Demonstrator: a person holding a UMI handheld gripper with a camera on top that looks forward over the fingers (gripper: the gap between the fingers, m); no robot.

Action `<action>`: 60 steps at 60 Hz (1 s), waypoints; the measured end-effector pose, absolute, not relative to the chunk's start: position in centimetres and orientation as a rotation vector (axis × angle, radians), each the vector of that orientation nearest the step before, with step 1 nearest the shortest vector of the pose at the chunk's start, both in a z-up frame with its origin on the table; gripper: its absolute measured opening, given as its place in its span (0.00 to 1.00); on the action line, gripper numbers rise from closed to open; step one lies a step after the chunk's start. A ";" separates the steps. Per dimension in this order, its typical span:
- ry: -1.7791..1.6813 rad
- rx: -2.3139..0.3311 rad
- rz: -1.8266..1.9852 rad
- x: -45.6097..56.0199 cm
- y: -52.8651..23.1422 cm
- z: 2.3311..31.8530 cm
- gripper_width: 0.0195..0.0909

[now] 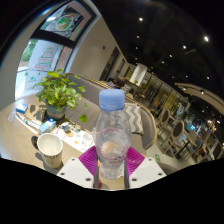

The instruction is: Pour water

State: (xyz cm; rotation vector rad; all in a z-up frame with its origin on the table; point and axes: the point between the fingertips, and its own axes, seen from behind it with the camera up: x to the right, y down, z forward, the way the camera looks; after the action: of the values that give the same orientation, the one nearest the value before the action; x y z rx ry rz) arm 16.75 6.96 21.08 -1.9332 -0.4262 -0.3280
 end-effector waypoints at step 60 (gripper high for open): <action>-0.235 -2.216 0.153 17.7 4.1 4.7 0.94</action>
State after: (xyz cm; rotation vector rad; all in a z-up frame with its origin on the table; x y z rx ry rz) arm 17.72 4.11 4.68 -2.2160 -0.2345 0.1530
